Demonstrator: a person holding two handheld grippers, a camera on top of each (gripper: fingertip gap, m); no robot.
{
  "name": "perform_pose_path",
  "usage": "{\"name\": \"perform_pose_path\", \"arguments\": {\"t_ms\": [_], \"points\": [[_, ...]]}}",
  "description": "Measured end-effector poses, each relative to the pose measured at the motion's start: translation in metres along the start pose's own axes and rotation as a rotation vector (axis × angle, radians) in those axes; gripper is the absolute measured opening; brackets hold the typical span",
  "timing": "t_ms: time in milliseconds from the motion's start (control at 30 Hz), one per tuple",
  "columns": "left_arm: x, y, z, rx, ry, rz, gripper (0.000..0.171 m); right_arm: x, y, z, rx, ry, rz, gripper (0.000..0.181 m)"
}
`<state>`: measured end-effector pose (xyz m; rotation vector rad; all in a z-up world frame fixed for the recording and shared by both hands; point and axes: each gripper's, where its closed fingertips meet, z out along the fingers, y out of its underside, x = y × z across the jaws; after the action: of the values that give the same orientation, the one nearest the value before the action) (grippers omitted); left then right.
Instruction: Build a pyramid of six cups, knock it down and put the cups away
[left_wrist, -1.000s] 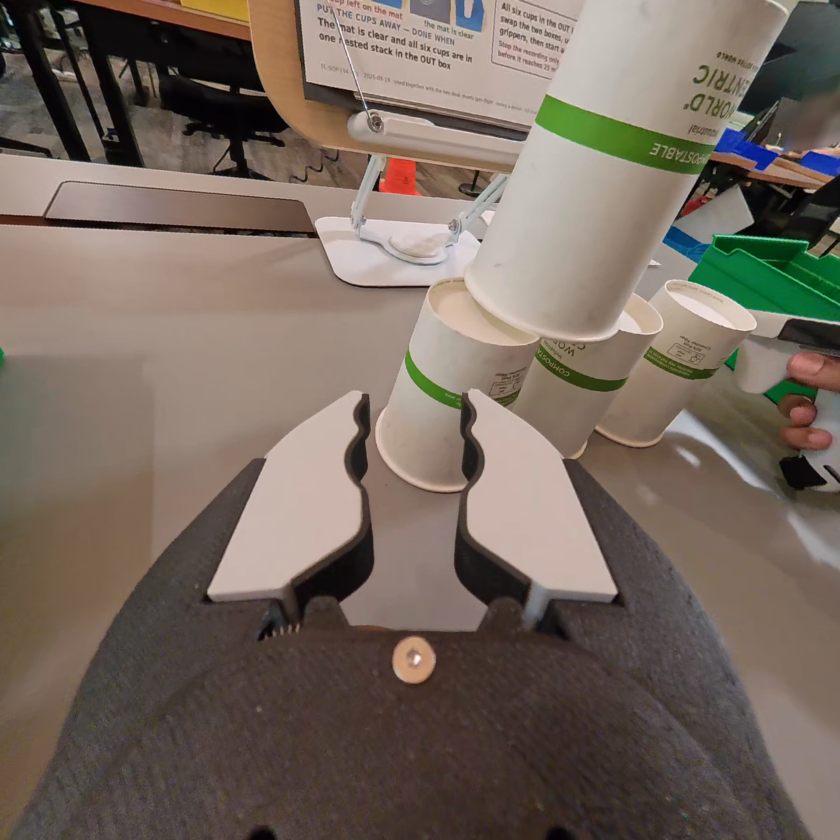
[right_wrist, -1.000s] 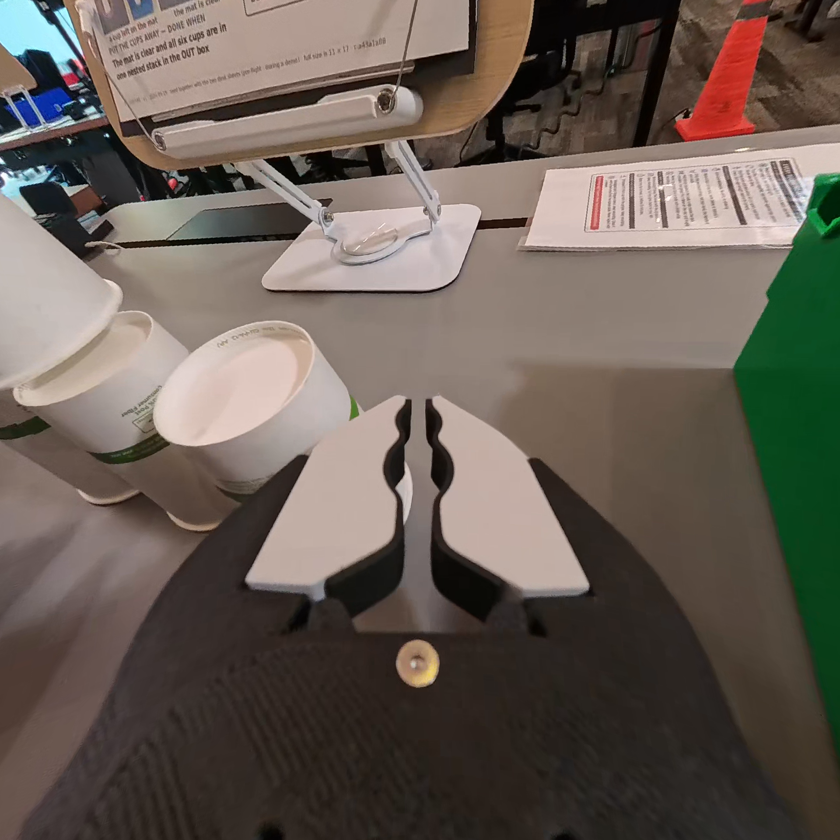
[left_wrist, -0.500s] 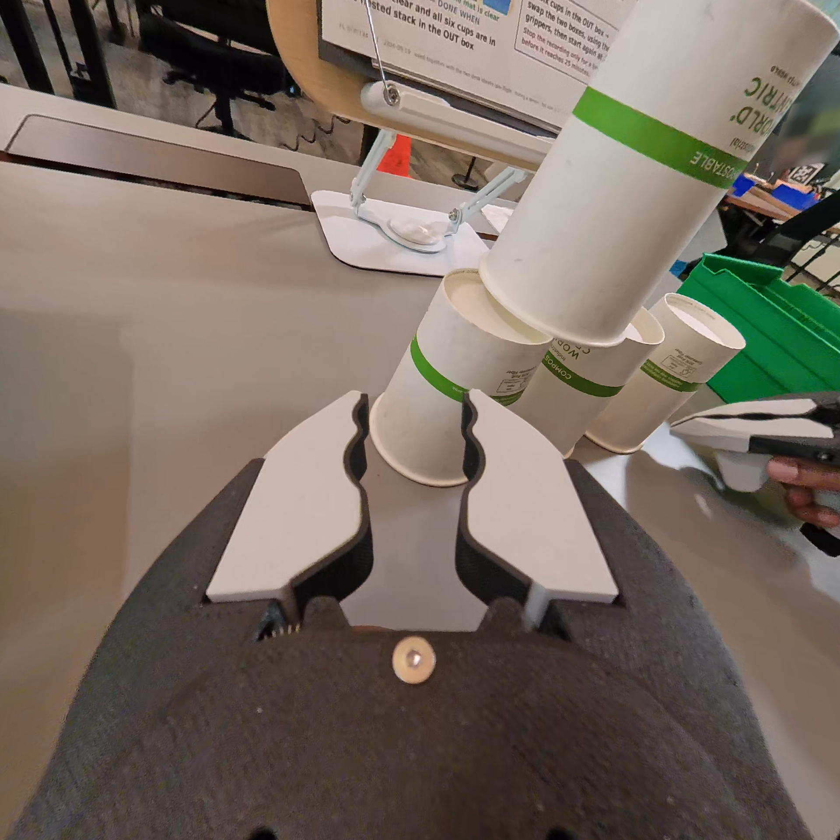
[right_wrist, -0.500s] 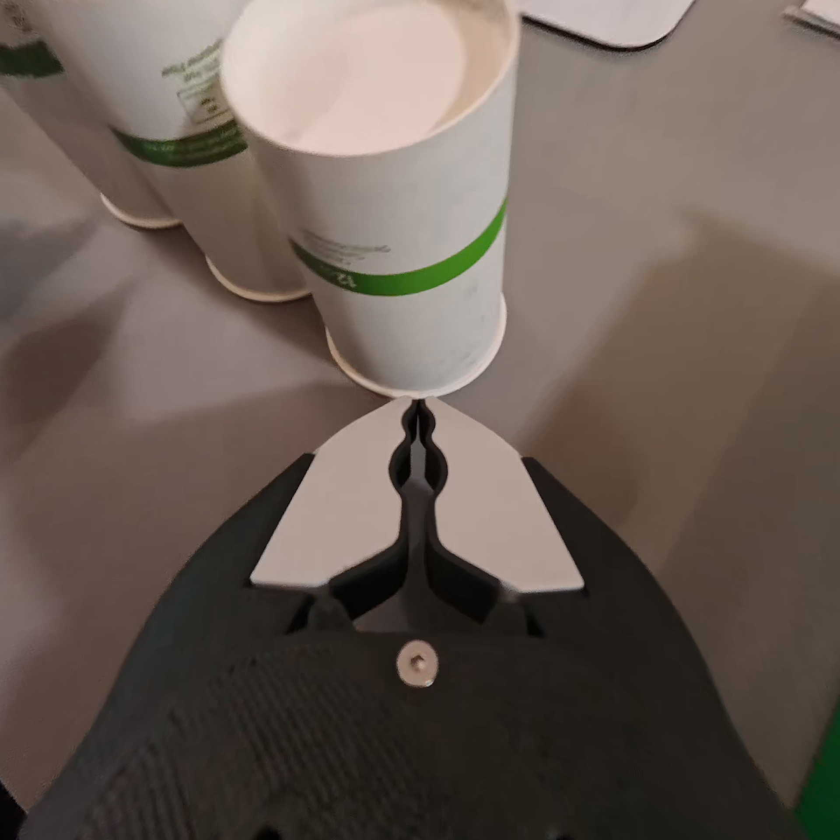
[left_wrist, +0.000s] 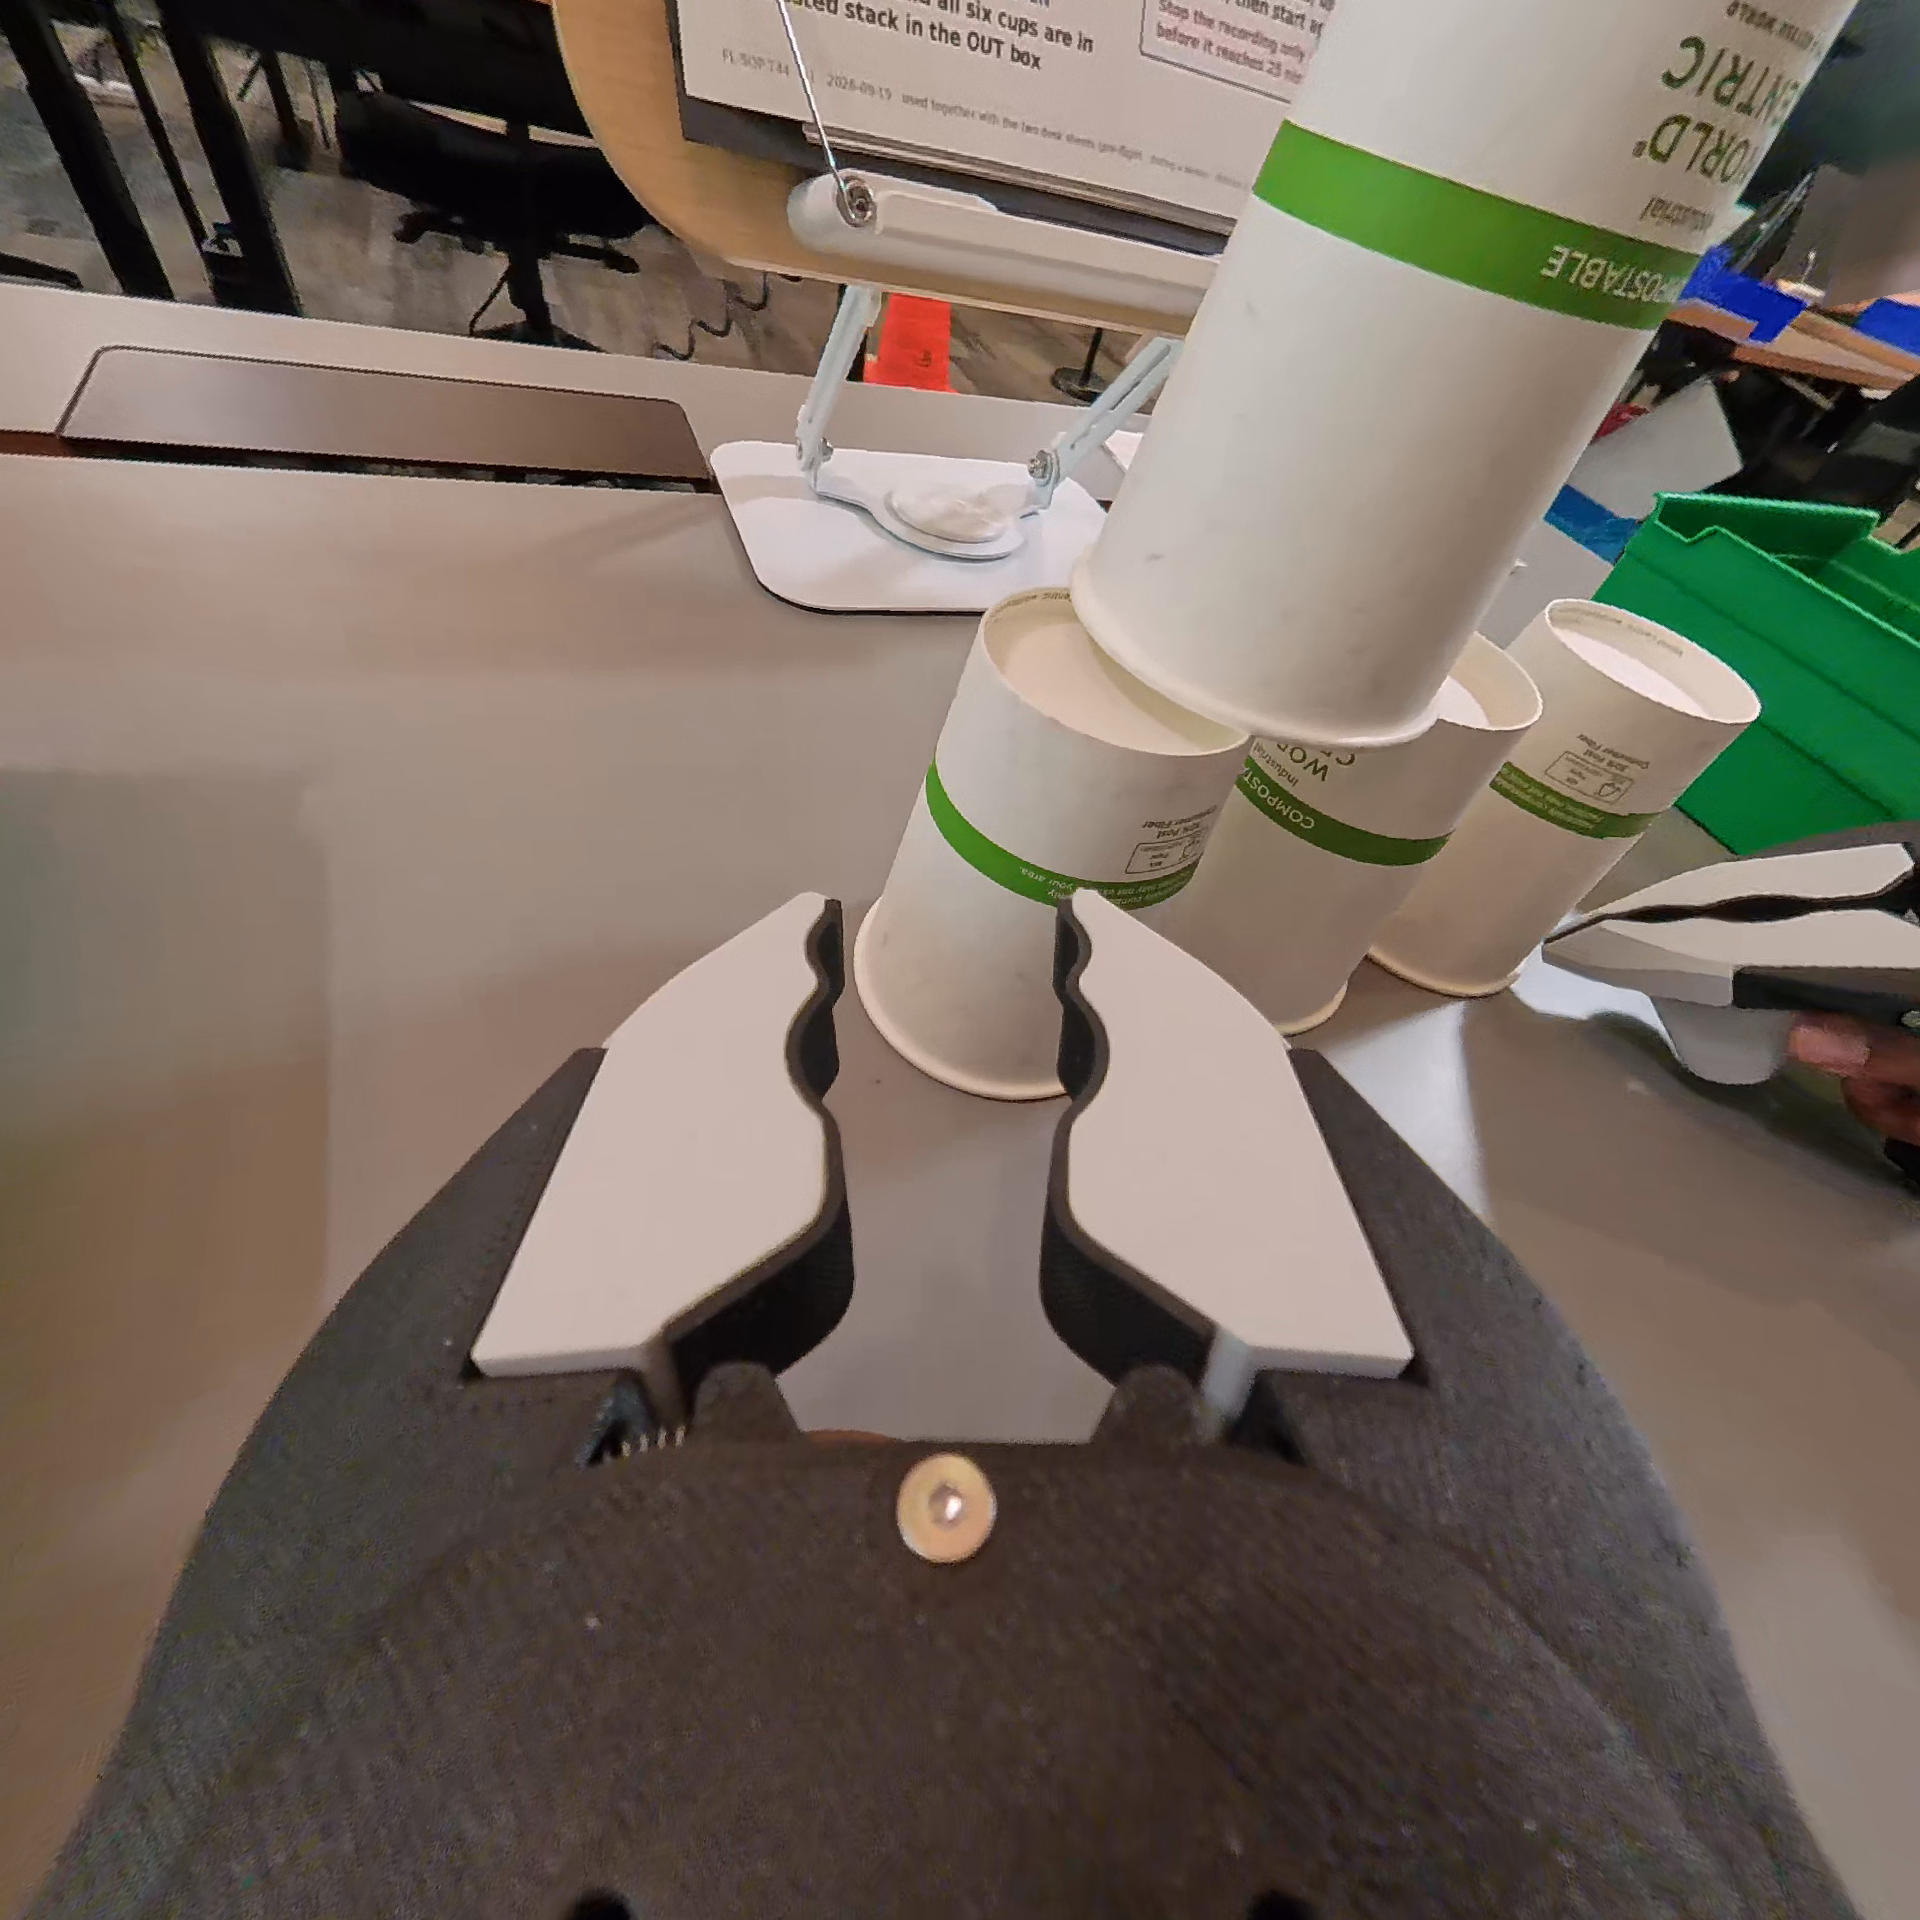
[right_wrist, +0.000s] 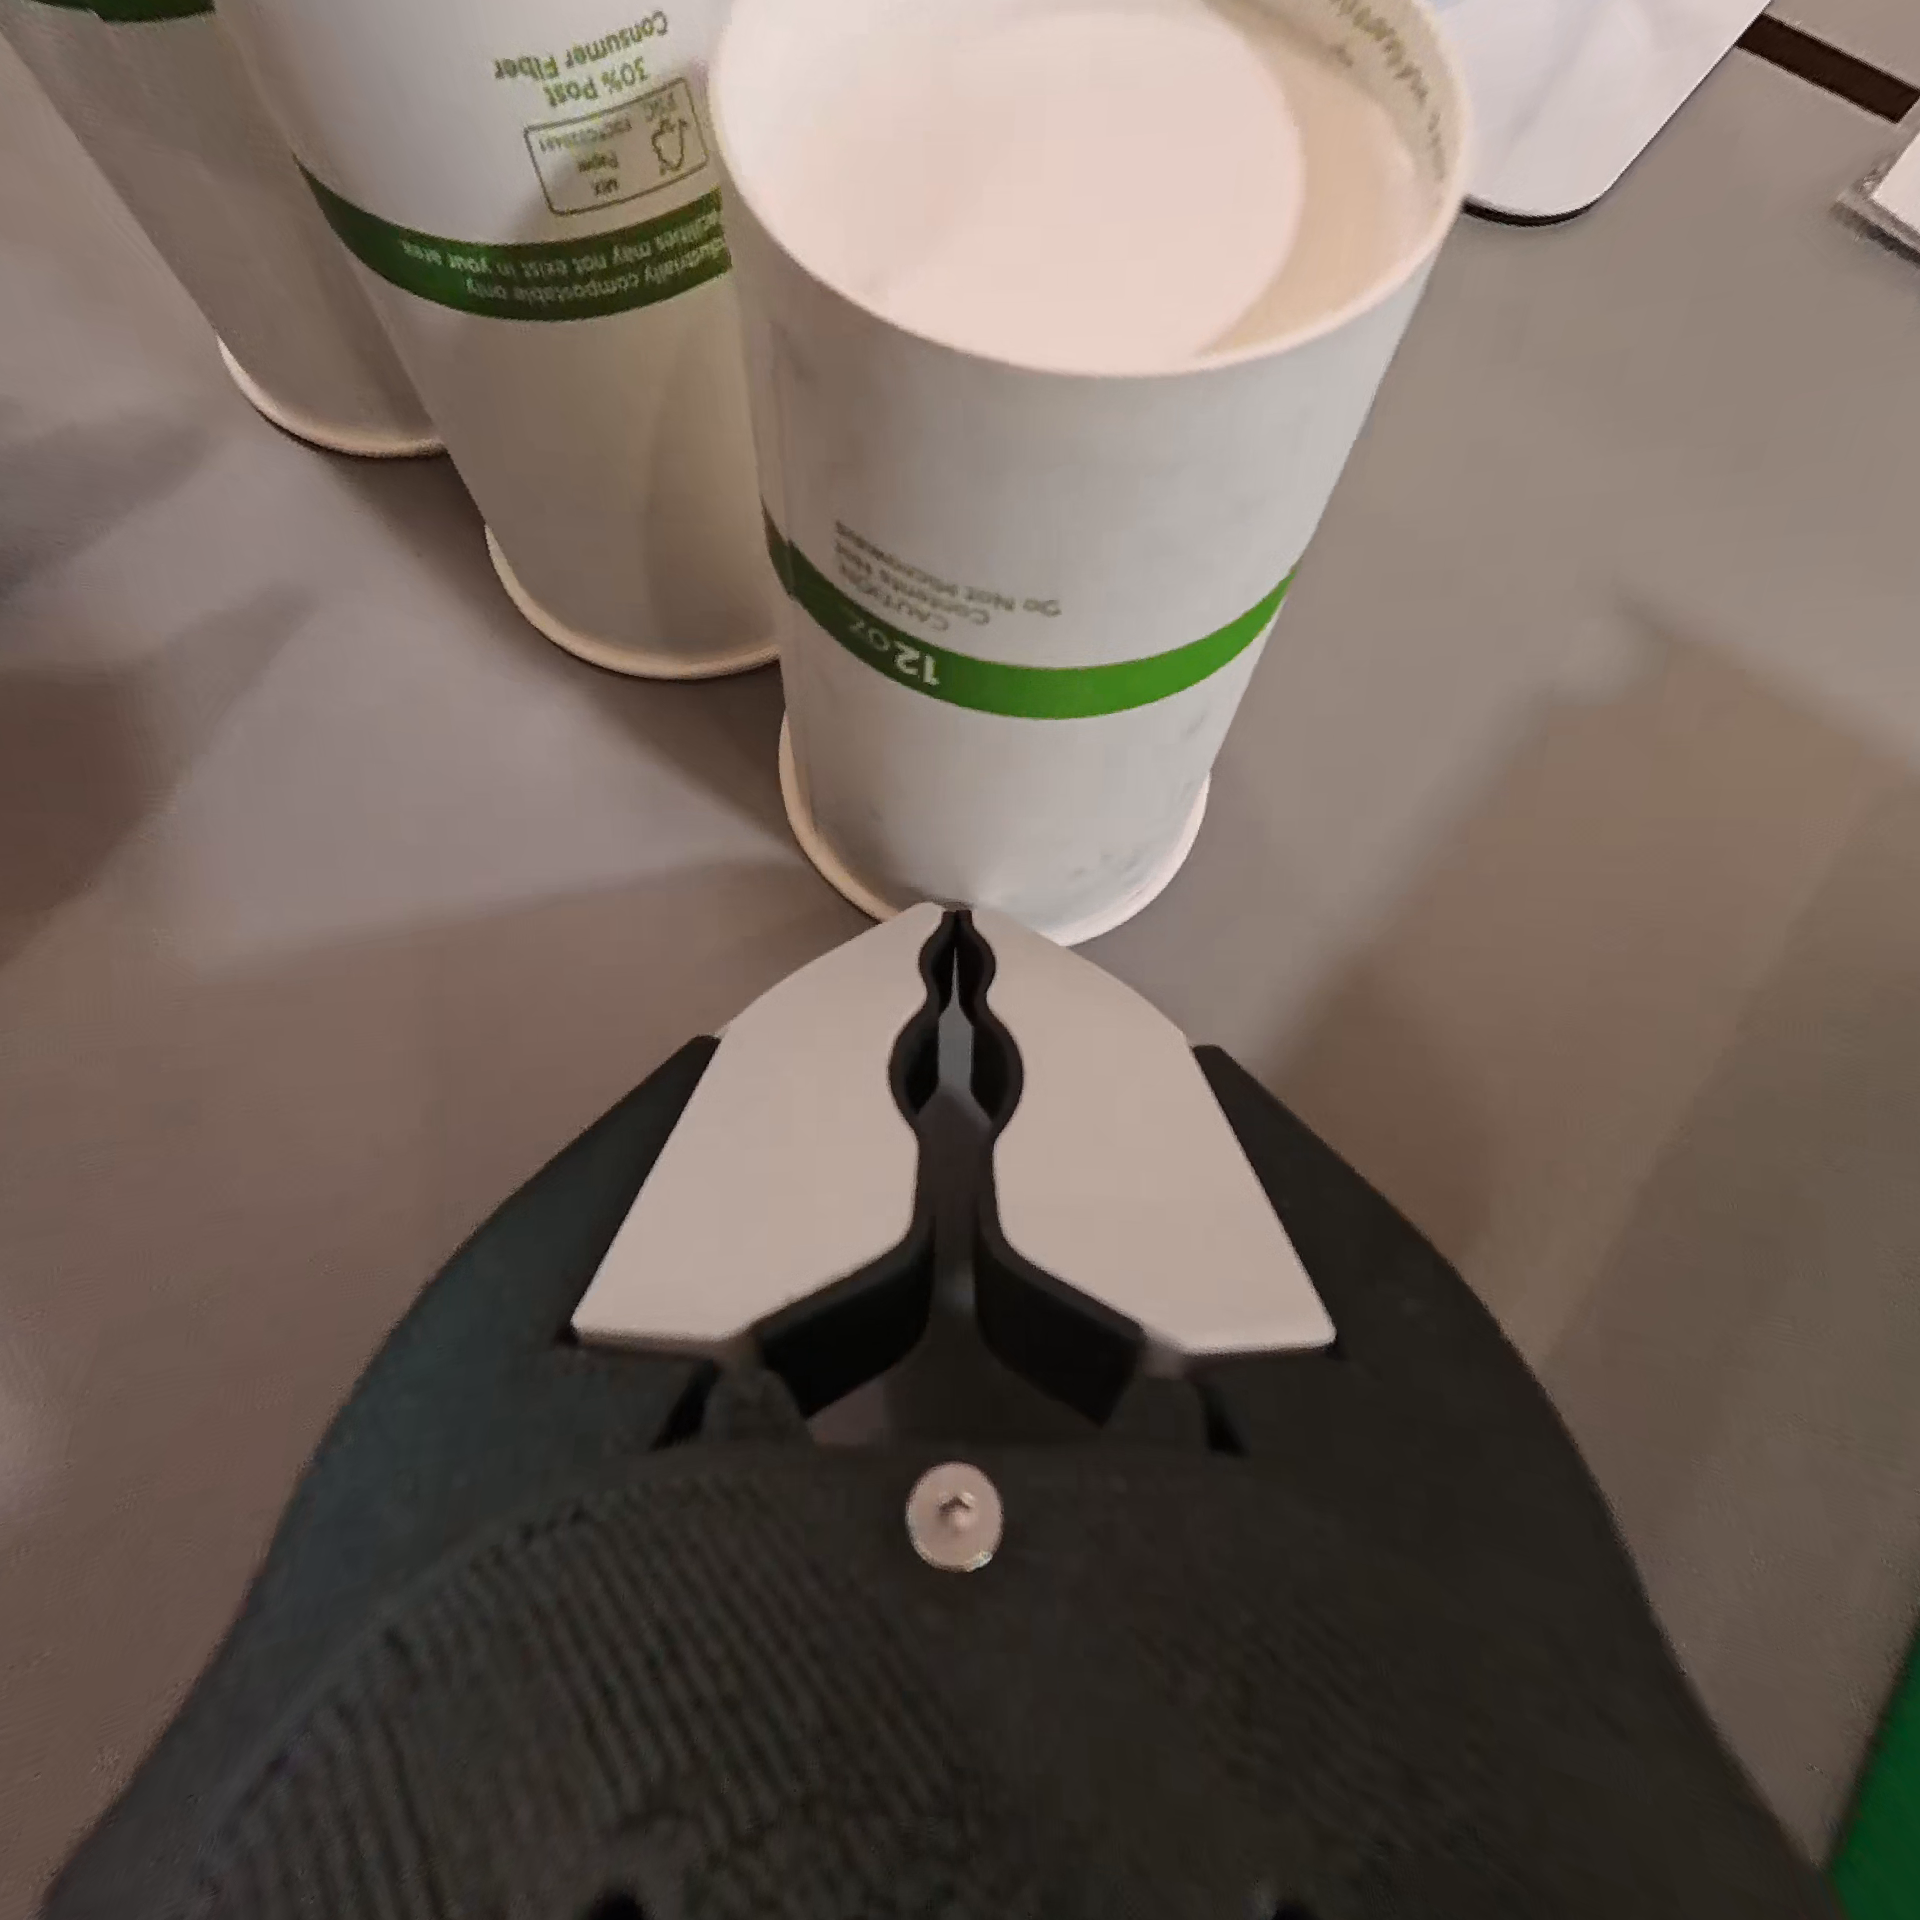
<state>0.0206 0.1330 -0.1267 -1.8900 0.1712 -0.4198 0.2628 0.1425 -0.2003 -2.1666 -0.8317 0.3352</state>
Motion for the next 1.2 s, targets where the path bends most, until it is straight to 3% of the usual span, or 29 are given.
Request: {"name": "perform_pose_path", "arguments": {"t_ms": [633,833,1033,1200], "points": [[0.003,0.002,0.002,-0.008,-0.008,0.047,0.04,0.005,-0.002,0.002,0.007,0.001,0.023,0.001],[0.003,-0.004,-0.001,0.02,-0.007,0.052,0.04,-0.005,-0.001,-0.005,-0.001,-0.073,0.016,0.001],[-0.01,-0.046,-0.03,0.132,-0.051,0.058,0.054,-0.036,-0.016,-0.015,0.082,-0.247,-0.014,0.0],[-0.072,-0.114,-0.091,0.241,-0.178,0.01,0.054,-0.067,-0.021,-0.018,0.116,-0.331,-0.138,0.0]]}}
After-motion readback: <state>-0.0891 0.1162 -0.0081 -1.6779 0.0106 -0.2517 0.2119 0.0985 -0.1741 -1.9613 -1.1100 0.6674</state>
